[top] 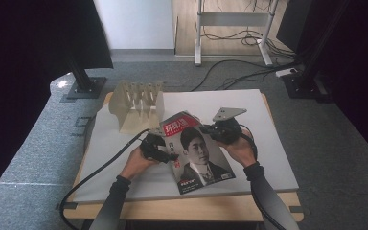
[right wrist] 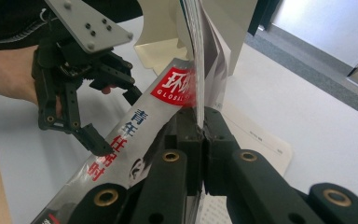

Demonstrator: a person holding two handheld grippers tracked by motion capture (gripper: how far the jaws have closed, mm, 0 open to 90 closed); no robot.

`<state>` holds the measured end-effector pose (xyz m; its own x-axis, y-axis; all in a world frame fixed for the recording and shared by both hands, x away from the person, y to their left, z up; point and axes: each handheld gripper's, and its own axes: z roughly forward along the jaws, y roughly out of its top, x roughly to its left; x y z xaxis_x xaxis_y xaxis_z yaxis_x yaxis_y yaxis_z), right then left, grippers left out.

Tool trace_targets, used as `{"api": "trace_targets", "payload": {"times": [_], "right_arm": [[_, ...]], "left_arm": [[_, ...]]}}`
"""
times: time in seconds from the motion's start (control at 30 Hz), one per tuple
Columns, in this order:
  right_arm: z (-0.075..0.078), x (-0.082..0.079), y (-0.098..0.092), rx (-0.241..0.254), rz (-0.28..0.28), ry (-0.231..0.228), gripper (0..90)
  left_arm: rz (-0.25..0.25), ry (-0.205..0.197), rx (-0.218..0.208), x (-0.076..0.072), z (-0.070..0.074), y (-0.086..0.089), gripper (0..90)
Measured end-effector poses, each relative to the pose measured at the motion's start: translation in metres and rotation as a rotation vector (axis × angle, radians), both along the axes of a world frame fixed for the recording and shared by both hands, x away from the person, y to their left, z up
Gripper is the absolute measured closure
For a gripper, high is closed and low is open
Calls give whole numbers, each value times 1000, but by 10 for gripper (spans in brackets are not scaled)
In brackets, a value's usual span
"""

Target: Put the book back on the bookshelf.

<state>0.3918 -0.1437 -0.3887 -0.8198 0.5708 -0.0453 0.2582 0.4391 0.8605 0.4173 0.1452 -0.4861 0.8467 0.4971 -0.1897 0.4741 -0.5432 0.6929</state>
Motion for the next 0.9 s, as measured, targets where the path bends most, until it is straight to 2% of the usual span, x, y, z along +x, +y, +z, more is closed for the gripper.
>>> {"api": "trace_targets", "payload": {"times": [0.13,0.17,0.2,0.23,0.33,0.37,0.43,0.47,0.63,0.73,0.9], "right_arm": [[5,0,-4,17,-12,-11,859],[7,0,-5,21,-14,-15,859],[7,0,-5,21,-14,-15,859],[9,0,-7,24,-18,-21,858],[11,0,-8,35,-19,-30,859],[11,0,-8,35,-19,-30,859],[12,1,-9,38,-19,-33,858],[13,1,-9,36,-19,-36,859],[15,1,-10,38,-15,-44,859],[18,0,-11,39,-23,-53,859],[21,1,-13,45,-30,-60,858]], "left_arm": [[25,-68,13,-3,17,-2,203],[30,-97,22,-5,25,-3,234],[30,-97,22,-5,25,-3,259],[43,-129,40,-7,32,-4,289],[48,-142,78,-7,41,-7,386],[48,-142,78,-7,41,-7,419],[50,-125,87,-6,45,-8,441],[54,-115,84,-5,47,-8,484],[58,-68,75,0,53,-8,559],[66,-39,57,2,57,-7,636],[70,18,23,5,68,-4,702]]}}
